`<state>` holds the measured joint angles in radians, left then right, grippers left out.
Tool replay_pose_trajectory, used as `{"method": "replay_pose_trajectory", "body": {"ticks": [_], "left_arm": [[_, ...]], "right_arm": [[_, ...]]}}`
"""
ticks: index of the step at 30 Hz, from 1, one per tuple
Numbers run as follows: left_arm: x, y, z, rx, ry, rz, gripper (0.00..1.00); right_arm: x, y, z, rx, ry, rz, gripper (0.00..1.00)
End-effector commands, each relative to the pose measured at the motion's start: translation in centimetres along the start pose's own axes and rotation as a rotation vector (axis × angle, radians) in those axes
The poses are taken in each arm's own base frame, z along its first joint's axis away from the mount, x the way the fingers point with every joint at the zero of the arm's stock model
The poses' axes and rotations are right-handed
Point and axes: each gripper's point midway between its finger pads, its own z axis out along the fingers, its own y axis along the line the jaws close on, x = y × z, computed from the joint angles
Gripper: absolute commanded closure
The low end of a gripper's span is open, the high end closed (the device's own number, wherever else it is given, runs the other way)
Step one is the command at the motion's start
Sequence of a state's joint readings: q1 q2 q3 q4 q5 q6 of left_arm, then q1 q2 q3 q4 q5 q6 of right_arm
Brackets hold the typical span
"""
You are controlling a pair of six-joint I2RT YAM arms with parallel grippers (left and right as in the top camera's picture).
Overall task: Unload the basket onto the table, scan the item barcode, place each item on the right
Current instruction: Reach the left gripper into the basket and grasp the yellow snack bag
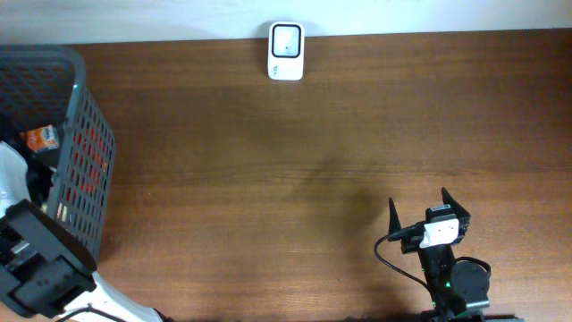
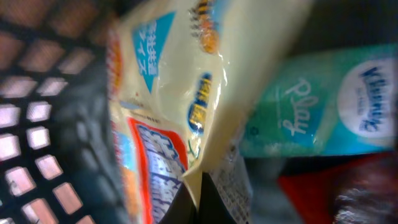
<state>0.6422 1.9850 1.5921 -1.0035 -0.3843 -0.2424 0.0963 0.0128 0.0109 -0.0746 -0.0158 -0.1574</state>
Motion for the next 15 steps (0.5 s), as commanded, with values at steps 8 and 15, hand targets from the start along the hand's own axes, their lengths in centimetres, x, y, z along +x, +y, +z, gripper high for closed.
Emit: {"method": "replay_pose_trajectory", "body": {"ticks": [8, 15], "left_arm": [[-7.8, 1.3, -17.9, 0.295, -0.420, -0.115, 1.00], [-6.8, 2.0, -26.0, 0.458, -0.588, -0.118, 1.00]], "right_arm": [[0.2, 0.1, 0.0, 0.000, 0.003, 0.007, 0.01], [0.2, 0.1, 0.0, 0.000, 0.003, 0.007, 0.01]]}}
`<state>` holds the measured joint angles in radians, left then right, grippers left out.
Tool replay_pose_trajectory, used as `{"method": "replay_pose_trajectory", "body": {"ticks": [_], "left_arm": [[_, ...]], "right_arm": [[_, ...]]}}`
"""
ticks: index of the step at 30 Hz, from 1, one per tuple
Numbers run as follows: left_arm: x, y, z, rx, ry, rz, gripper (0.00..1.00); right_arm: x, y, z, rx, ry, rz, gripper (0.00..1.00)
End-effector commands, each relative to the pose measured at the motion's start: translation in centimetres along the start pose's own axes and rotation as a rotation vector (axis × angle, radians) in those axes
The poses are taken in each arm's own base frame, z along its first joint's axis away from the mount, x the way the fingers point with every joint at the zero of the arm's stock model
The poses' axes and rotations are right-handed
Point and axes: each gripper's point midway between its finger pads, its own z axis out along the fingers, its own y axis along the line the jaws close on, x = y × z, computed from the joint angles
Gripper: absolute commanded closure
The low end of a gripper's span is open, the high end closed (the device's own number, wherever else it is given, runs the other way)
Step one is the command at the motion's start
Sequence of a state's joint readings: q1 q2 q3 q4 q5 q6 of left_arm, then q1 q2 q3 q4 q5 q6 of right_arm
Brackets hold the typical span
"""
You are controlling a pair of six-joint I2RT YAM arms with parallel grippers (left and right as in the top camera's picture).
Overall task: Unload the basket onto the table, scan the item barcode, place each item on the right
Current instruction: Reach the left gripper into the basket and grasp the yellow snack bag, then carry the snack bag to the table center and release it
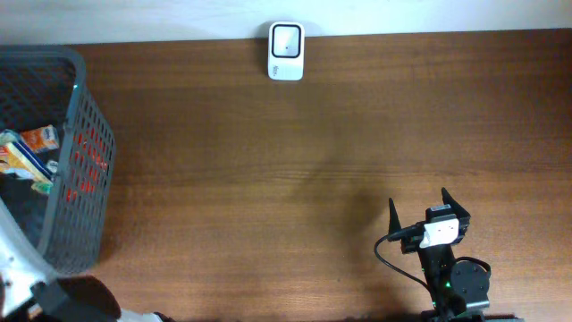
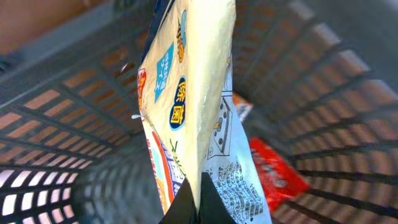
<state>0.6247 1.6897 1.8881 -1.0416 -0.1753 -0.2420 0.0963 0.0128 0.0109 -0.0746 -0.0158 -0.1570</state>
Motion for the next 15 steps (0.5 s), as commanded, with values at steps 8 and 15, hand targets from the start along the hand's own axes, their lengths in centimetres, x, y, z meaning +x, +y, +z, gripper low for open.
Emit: {"method": "replay_pose_trajectory", "body": {"ticks": [8, 15], "left_arm": [[-4.4, -7.8, -17.3, 0.367, -0.430, 0.104, 1.00], [2.8, -17.9, -23.1, 0.650, -0.364, 0.338, 1.00]], "right_arm": [[0.2, 0.1, 0.0, 0.000, 0.003, 0.007, 0.01], [0.2, 0.1, 0.0, 0.000, 0.003, 0.007, 0.01]]}}
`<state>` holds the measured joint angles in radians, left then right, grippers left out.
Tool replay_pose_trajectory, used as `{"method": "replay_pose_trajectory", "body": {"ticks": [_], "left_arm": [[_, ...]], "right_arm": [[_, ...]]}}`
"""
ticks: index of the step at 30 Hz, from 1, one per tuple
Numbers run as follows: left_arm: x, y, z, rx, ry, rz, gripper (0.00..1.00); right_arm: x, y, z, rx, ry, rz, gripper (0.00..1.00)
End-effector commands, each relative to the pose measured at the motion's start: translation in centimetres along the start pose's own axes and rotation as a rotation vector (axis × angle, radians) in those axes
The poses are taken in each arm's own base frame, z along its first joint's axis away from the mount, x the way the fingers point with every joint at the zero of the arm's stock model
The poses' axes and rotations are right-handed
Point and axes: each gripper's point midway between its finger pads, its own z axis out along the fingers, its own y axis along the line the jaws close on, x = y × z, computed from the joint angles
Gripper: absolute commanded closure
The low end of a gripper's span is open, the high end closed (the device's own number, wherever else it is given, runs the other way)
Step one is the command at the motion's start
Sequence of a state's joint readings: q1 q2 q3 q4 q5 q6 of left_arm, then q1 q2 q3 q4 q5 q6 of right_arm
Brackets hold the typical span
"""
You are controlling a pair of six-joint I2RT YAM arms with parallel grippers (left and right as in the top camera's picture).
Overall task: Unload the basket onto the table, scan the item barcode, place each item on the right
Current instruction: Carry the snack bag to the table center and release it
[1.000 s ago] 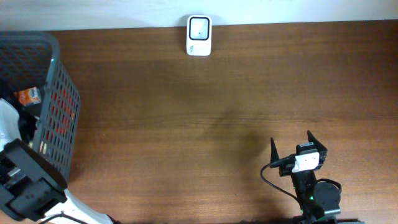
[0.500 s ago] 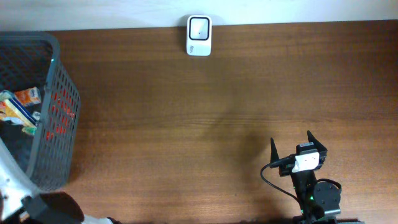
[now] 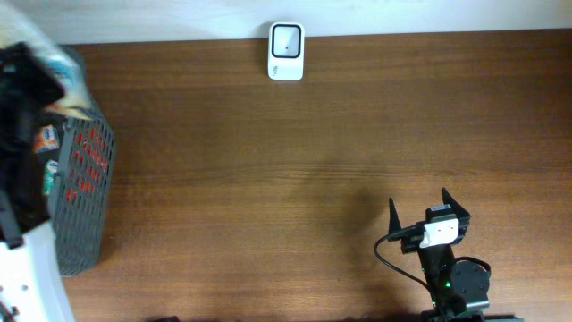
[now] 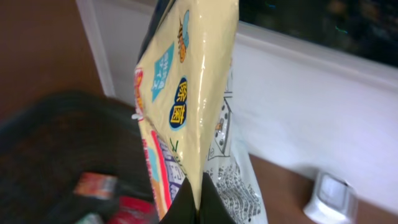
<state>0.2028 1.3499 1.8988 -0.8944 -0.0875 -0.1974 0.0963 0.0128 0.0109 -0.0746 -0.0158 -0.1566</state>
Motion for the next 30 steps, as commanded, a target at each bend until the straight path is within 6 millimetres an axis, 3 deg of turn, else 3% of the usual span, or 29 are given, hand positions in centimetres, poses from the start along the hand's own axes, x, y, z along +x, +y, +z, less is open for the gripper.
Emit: {"method": "replay_pose_trajectory", "body": {"ticks": [1, 3, 5, 9, 14, 19, 25, 30], "left_arm": [[3.5, -7.7, 0.0, 0.194, 0.108, 0.114, 1.00], [5.7, -10.5, 0.1, 0.254, 0.174, 0.157, 1.00], [9.1, -13.3, 0.3, 0.308, 0.279, 0.218, 1.00], [16.2, -16.3, 1.3, 0.336, 0.505, 0.333, 1.00], [23.6, -17.4, 2.8, 0.306, 0.730, 0.449, 1.00], [29.9, -16.1, 5.5, 0.105, 0.824, 0.534, 1.00], [36.8, -18.4, 5.2, 0.157, 0.883, 0.628, 1.00], [42.0, -20.8, 4.5, 0.291, 0.927, 0.601, 1.00]], "right_arm": [[0.2, 0.1, 0.0, 0.000, 0.003, 0.006, 0.01], [0.2, 0.1, 0.0, 0.000, 0.003, 0.006, 0.01], [0.2, 0.1, 0.0, 0.000, 0.003, 0.006, 0.01], [0.2, 0.1, 0.0, 0.000, 0.003, 0.006, 0.01], [0.2, 0.1, 0.0, 0.000, 0.003, 0.006, 0.01], [0.2, 0.1, 0.0, 0.000, 0.003, 0.006, 0.01], [0.2, 0.1, 0.0, 0.000, 0.003, 0.006, 0.01], [0.2, 0.1, 0.0, 0.000, 0.003, 0.006, 0.01]]}}
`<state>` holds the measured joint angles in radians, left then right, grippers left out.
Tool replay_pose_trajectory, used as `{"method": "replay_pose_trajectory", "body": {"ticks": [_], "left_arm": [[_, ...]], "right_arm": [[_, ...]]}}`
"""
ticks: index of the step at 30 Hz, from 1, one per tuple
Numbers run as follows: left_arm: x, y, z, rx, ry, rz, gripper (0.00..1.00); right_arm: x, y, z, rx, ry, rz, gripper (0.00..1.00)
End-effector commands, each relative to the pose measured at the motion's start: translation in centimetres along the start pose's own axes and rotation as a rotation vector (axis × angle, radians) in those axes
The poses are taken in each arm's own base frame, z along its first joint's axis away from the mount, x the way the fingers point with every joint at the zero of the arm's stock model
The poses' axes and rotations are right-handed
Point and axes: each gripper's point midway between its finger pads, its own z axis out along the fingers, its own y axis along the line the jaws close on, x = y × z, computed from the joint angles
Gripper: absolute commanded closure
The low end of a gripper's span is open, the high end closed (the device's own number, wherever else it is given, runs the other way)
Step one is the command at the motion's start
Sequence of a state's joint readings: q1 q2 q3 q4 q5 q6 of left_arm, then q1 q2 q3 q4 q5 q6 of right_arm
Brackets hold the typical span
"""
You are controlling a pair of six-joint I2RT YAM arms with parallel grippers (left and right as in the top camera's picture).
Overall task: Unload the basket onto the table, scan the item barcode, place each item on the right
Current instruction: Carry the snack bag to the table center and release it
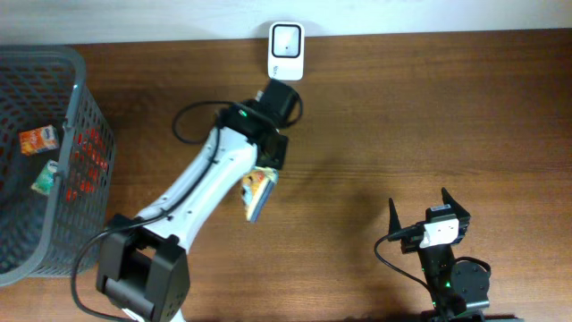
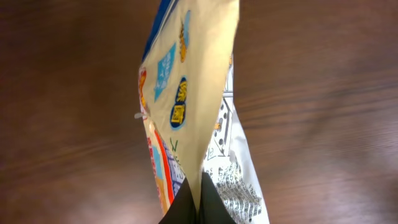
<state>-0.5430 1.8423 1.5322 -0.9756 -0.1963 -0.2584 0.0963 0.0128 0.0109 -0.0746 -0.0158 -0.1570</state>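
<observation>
A cream snack packet (image 1: 256, 188) with blue and orange print hangs over the middle of the wooden table. My left gripper (image 1: 266, 154) is shut on its edge. In the left wrist view the packet (image 2: 189, 99) fills the centre, pinched between the black fingertips (image 2: 186, 208). The white barcode scanner (image 1: 286, 51) stands at the table's far edge, a little beyond the left arm. My right gripper (image 1: 427, 207) rests open near the front right, holding nothing.
A dark mesh basket (image 1: 85, 161) at the left edge holds a small orange packet (image 1: 38, 139) and a red one (image 1: 82, 161). A black cable (image 1: 192, 116) loops beside the left arm. A white wall strip runs behind the table.
My left arm has moved from above the basket at the far left to the table's middle, carrying the packet to just in front of the scanner. The right arm is unchanged.
My left gripper was deep in the basket, shut on the cream packet among other packets. Then the packet was raised inside the basket walls, then held above the basket's rim. Now it hangs over the table near the scanner.
</observation>
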Motion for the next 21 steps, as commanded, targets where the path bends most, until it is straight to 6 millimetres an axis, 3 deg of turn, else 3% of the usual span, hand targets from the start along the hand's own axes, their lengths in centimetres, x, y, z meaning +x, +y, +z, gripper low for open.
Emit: {"method": "replay_pose_trajectory", "body": {"ticks": [1, 5, 6, 7, 8, 9, 11, 13, 17, 20, 21], "left_arm": [[1.8, -2.4, 2.5, 0.080, 0.039, 0.004, 1.00], [2.6, -2.7, 4.2, 0.075, 0.079, 0.012, 0.99], [2.5, -2.7, 4.3, 0.076, 0.077, 0.012, 0.89], [2.4, -2.7, 4.3, 0.076, 0.072, 0.011, 0.73], [2.0, -2.9, 4.3, 0.081, 0.056, 0.009, 0.50], [1.6, -3.0, 4.3, 0.085, 0.043, 0.007, 0.41], [0.6, -3.2, 3.9, 0.094, 0.010, 0.002, 0.29], [-1.1, -3.2, 2.8, 0.101, -0.034, -0.008, 0.28], [-6.4, -1.4, -1.8, 0.113, -0.174, -0.049, 0.28], [-11.2, 2.8, -7.7, 0.089, -0.322, -0.132, 0.28], [-13.0, 6.2, -11.4, 0.057, -0.402, -0.190, 0.29]], "right_arm": [[0.2, 0.1, 0.0, 0.000, 0.003, 0.007, 0.01], [0.2, 0.1, 0.0, 0.000, 0.003, 0.007, 0.01], [0.2, 0.1, 0.0, 0.000, 0.003, 0.007, 0.01], [0.2, 0.1, 0.0, 0.000, 0.003, 0.007, 0.01], [0.2, 0.1, 0.0, 0.000, 0.003, 0.007, 0.01], [0.2, 0.1, 0.0, 0.000, 0.003, 0.007, 0.01], [0.2, 0.1, 0.0, 0.000, 0.003, 0.007, 0.01], [0.2, 0.1, 0.0, 0.000, 0.003, 0.007, 0.01], [0.2, 0.1, 0.0, 0.000, 0.003, 0.007, 0.01], [0.2, 0.1, 0.0, 0.000, 0.003, 0.007, 0.02], [0.2, 0.1, 0.0, 0.000, 0.003, 0.007, 0.01]]}}
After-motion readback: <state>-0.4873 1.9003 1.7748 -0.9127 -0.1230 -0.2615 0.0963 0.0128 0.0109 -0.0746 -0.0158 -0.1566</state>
